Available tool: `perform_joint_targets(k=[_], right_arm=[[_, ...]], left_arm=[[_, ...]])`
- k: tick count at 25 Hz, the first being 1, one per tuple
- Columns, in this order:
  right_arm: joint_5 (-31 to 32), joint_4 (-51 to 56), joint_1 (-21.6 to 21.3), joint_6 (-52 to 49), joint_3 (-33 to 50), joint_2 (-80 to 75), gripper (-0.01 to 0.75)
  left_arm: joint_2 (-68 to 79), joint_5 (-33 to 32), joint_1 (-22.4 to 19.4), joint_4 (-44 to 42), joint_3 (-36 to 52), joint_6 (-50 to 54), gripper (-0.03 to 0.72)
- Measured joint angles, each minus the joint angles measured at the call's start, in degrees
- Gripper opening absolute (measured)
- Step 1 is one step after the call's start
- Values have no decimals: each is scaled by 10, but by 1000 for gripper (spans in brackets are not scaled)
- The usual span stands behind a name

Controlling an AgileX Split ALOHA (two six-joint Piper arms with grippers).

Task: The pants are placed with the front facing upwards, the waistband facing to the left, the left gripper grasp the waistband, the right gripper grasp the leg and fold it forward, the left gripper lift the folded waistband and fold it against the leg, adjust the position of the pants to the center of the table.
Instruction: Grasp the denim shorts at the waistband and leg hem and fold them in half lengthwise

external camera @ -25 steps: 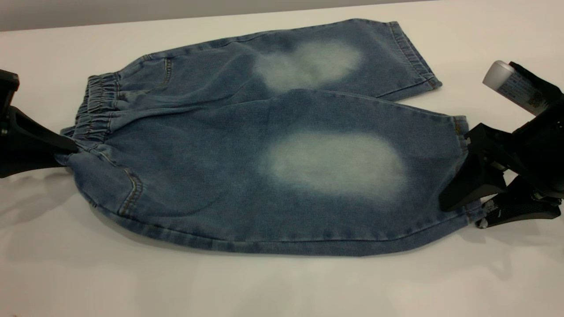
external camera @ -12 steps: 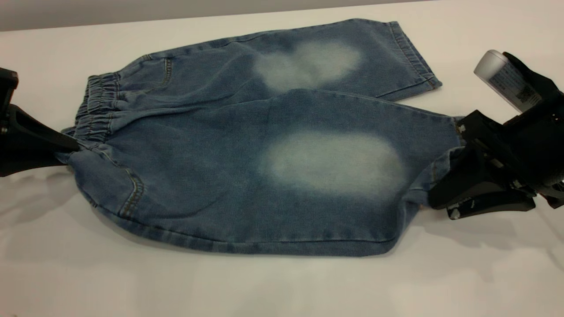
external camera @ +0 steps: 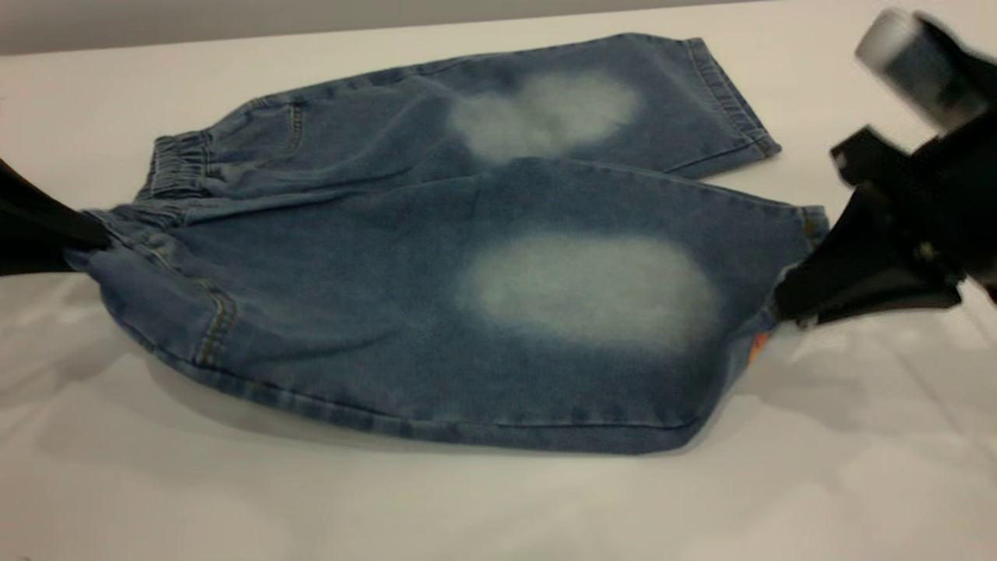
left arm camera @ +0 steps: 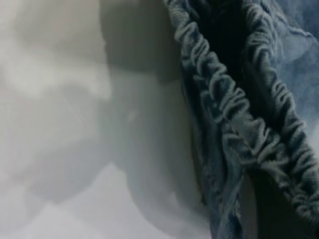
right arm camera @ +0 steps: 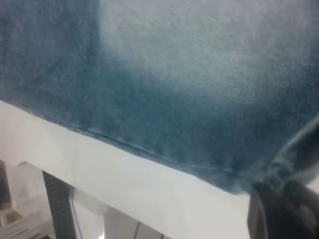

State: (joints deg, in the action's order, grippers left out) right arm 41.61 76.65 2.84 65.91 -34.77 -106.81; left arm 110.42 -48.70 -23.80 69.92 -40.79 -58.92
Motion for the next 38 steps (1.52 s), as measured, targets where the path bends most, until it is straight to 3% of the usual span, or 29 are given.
perform_joint_targets(k=[7,13,16,23,27,33,38], right_arm=[[1,-128,0,-134,0,91,10],[39,-242,0,-253,0,164,10],[38,-290,0,-296,0,196,10],[-29,-306,0,-309,0,170,33],[-46,-307,1,-308,0,122,114],[-39,-289,1,-293,0,28,360],[-37,-235,1,-236,0,-26,418]], left_arm=[[-67,-11,0,-123,16,133,117],[-124,-13,0,-192,61,193,117],[-145,-5,0,-196,78,193,117],[-146,11,0,-192,77,192,117],[-146,11,0,-192,76,192,117],[-146,12,0,-191,76,190,117],[-146,12,0,-189,76,191,117]])
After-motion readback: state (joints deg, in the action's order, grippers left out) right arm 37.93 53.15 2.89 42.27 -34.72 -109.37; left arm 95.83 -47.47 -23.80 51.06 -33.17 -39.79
